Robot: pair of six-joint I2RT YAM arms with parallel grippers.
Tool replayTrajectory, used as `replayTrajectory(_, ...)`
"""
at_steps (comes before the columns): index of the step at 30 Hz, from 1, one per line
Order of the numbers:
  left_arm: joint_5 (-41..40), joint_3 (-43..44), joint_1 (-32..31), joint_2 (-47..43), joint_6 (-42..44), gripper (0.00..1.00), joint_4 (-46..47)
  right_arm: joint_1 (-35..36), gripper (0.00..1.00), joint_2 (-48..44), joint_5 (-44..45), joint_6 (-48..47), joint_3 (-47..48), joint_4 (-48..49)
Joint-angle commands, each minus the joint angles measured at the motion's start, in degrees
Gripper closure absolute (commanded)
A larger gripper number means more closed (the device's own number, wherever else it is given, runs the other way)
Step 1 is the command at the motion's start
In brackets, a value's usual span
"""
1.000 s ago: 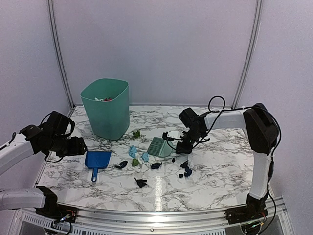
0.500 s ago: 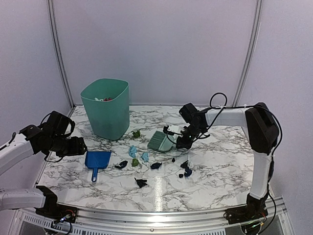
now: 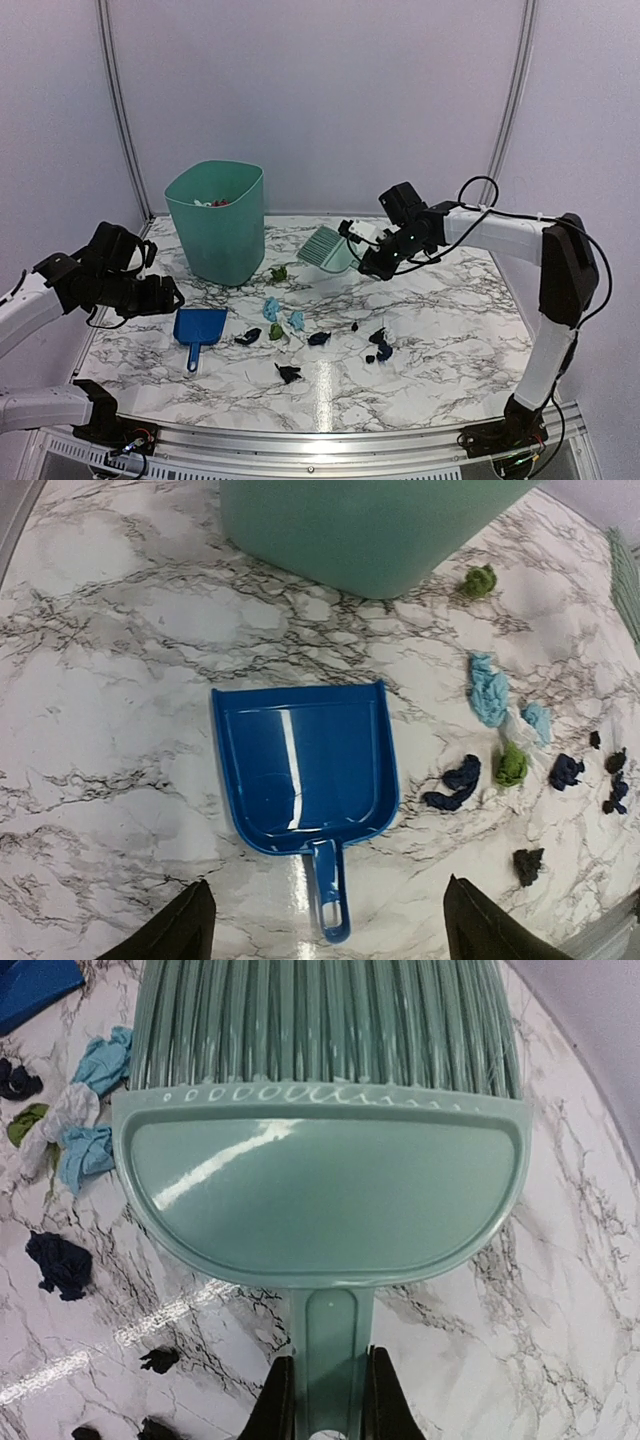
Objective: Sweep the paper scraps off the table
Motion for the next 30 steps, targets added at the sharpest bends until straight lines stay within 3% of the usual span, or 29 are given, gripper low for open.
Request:
replayTrajectory(1, 10.00, 6.26, -0.10, -0.83, -0.78, 0.17, 1.31, 1.82, 1.00, -5.61, -2.11, 4.30, 0.77, 4.34)
replayTrajectory(9, 29.63, 18.02, -0.10, 6.65, -4.36, 0.12, 2.72, 7.30, 1.00, -12.53, -4.93, 11.15, -0.71, 11.45)
replayTrajectory(17, 40.71, 23.32, -0.44, 9.76, -12.90, 0.08, 14.22, 15.47, 1.00, -15.15, -2.54, 17.65, 1.07, 17.59)
replayTrajectory(27, 42.08, 25.25, -3.04, 11.91, -16.69, 0.12, 20.69, 22.22, 1.00, -10.68, 4.64, 21.12, 8.49, 18.45)
replayTrajectory(30, 40.68, 25.46, -3.42, 12.07, -17.70, 0.17, 21.54, 23.09, 1.00, -9.86, 4.72, 21.13, 9.54, 18.48)
